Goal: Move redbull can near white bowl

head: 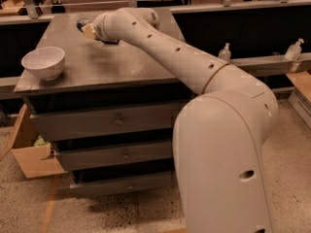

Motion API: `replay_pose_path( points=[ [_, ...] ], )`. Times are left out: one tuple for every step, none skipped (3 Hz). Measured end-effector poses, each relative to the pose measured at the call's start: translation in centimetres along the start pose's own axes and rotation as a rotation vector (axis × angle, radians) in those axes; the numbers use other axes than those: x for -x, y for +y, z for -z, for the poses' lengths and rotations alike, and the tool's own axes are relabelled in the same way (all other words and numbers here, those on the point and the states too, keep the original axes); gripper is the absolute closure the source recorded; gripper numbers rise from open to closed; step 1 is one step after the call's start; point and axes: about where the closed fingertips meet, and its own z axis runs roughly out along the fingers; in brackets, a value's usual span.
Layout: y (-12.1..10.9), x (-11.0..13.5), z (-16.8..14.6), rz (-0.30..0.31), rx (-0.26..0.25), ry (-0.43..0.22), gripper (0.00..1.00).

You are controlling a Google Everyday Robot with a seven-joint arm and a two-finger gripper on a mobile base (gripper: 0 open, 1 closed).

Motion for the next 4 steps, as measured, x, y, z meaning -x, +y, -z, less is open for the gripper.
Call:
replay_pose_path(
  points=[
    [1.5, -0.7, 1.3, -0.009, 0.059, -0.019, 1.0],
    [2.2, -1.1, 1.8, -0.019, 0.054, 0.0, 1.0],
    [3.0, -1.7, 2.7, -0.03, 0.047, 0.025, 1.0],
    [4.4, -2.6, 3.6, -0.05, 0.054, 0.052, 1.0]
  ],
)
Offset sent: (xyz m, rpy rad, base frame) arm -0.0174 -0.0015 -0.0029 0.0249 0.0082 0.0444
